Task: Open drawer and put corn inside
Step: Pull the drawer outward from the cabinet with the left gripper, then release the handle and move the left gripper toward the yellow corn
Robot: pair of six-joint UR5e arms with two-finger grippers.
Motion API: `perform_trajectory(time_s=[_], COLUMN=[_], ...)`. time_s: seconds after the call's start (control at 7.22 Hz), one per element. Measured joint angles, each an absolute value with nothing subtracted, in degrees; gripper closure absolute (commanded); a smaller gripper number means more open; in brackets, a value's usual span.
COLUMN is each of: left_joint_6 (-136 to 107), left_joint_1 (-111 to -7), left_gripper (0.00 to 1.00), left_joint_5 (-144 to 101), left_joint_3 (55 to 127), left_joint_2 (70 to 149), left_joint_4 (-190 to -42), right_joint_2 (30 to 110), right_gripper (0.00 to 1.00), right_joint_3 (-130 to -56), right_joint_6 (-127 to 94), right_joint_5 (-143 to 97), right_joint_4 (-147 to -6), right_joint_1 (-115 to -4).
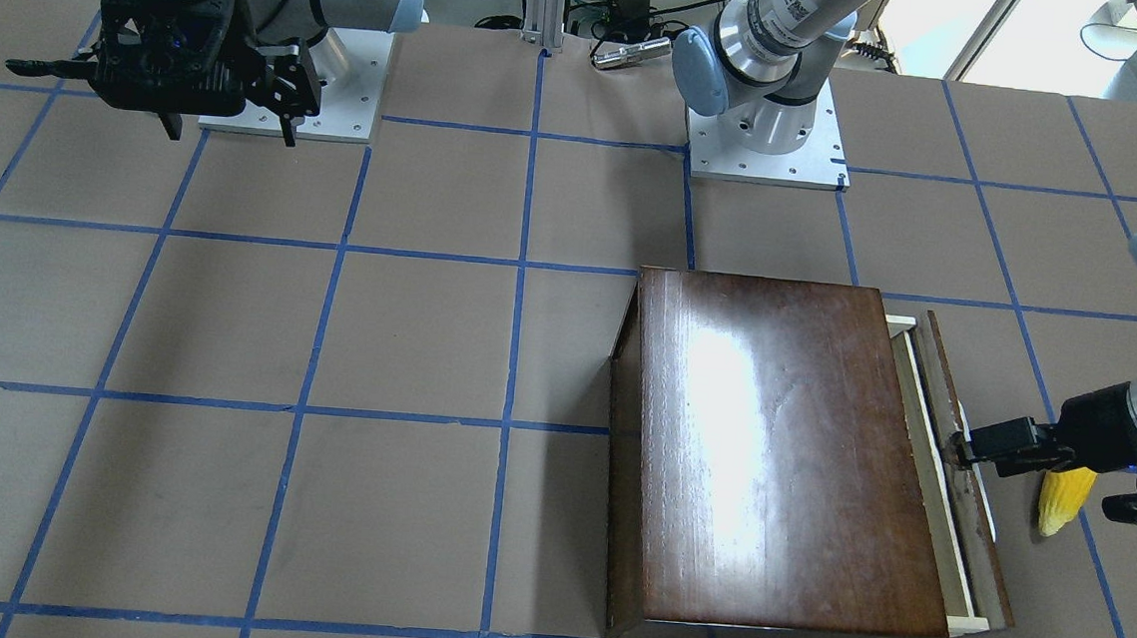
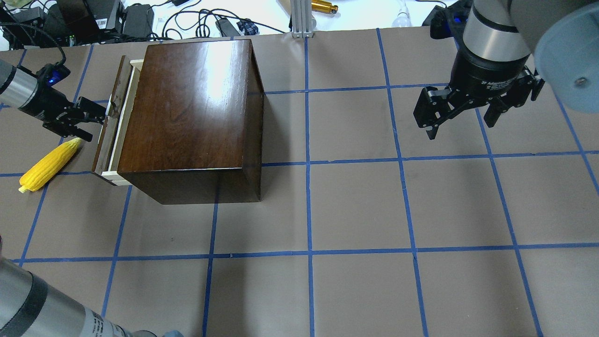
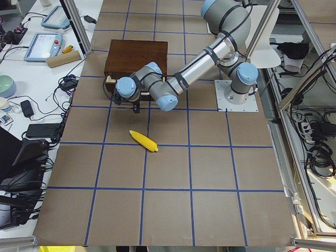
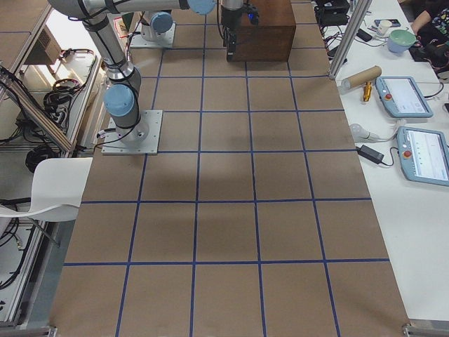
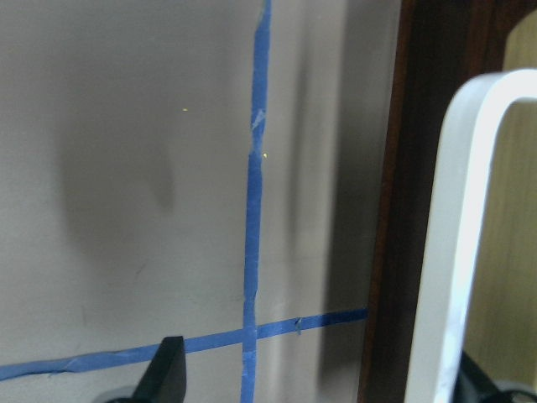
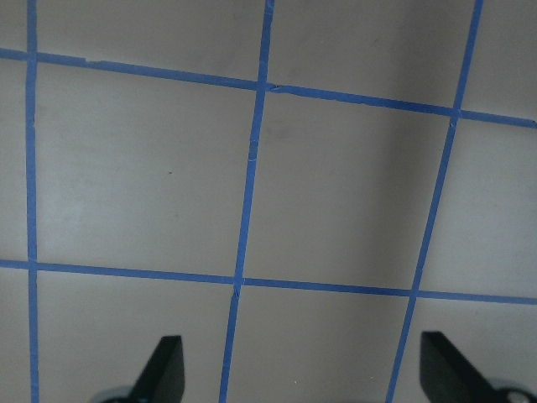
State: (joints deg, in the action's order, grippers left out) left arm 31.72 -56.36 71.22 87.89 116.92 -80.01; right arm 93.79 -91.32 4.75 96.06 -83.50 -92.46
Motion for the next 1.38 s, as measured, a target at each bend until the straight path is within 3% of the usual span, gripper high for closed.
perform_trajectory(time_s=[1.38], left_joint_6=[31.9], left_joint_1=[-51.6], left_gripper=[0.00], left_joint_5=[71.5], left_joint_3=[88.0], left_joint_2=[116.9], left_joint_4=[-79.2], right_joint_2=[93.8], right_gripper=[0.00], right_joint_3=[-91.3], right_joint_6=[4.8], right_joint_5=[96.1], right_joint_4=[-83.5], right_joint_1=[-92.5])
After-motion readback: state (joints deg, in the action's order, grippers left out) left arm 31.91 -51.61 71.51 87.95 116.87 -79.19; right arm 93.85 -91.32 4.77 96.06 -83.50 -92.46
